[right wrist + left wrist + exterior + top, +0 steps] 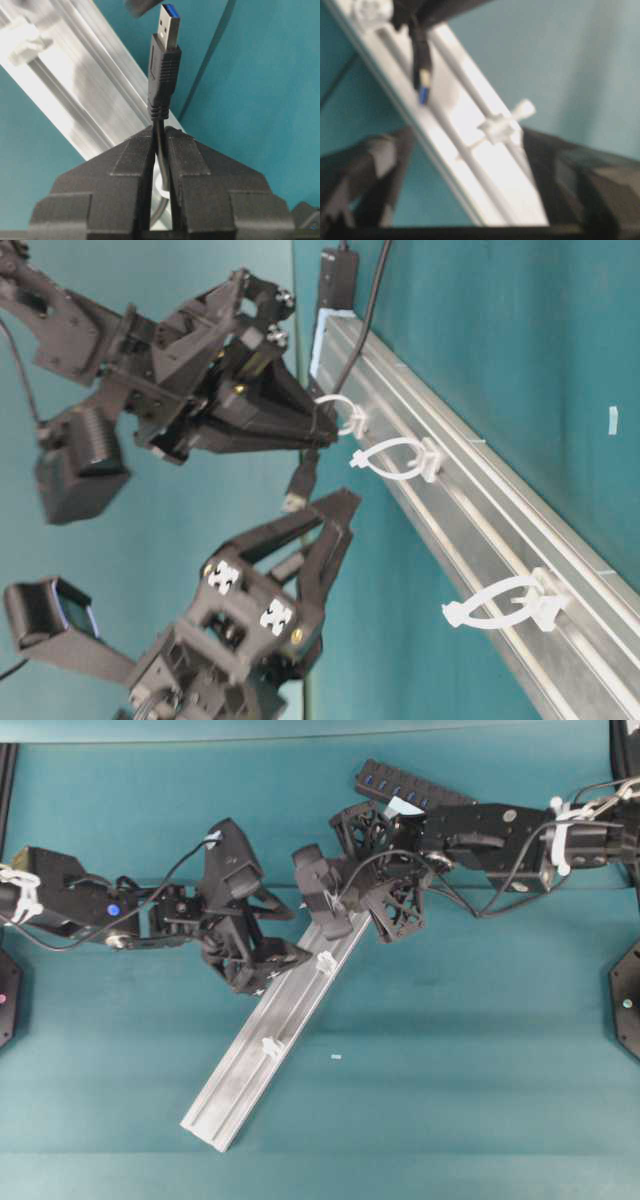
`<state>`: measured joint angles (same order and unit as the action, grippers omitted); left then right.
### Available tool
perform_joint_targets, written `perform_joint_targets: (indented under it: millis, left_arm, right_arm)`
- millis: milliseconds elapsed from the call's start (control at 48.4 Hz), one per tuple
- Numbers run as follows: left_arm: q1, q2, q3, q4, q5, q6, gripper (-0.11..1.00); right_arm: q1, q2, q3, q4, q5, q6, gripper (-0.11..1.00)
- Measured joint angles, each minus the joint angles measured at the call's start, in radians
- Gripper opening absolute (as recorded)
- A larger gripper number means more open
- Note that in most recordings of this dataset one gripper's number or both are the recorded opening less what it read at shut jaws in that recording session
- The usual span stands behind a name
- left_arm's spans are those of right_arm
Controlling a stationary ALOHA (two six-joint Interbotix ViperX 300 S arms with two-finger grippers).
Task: Pass the USB cable through three rings with both arms.
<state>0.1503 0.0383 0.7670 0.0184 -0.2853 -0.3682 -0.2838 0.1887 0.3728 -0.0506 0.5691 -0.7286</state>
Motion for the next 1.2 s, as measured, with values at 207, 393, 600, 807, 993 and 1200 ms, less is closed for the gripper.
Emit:
perform_joint_targets:
  millis: [207,393,600,807,993,1200]
  left_arm:
    - [-0.018,-0.095,0.066,0.000,0.069,-0.002,0.90]
    - [-0.035,-0.222,0.114,0.002,0.186,0.009,0.90]
    - [-0.043,-0.394,0.135,0.002,0.367,0.014,0.90]
    - [-0.043,-0.551,0.192,0.002,0.434,0.008,0.90]
    - [-0.044,-0.658,0.224,0.002,0.442,0.014,0.90]
    - [-0.044,-0.732,0.241,0.000,0.443,0.014,0.90]
  right_arm:
    - [0.011,0.032,-0.015,-0.107,0.051,-0.003,0.08]
    - [0.028,0.048,-0.021,-0.144,0.075,-0.081,0.08]
    - [0.046,0.049,-0.021,-0.150,0.117,-0.178,0.08]
    - [0.061,0.046,-0.014,-0.150,0.123,-0.187,0.08]
    - [0.072,0.043,-0.003,-0.150,0.126,-0.193,0.08]
    - [0.098,0.041,0.000,-0.152,0.129,-0.196,0.08]
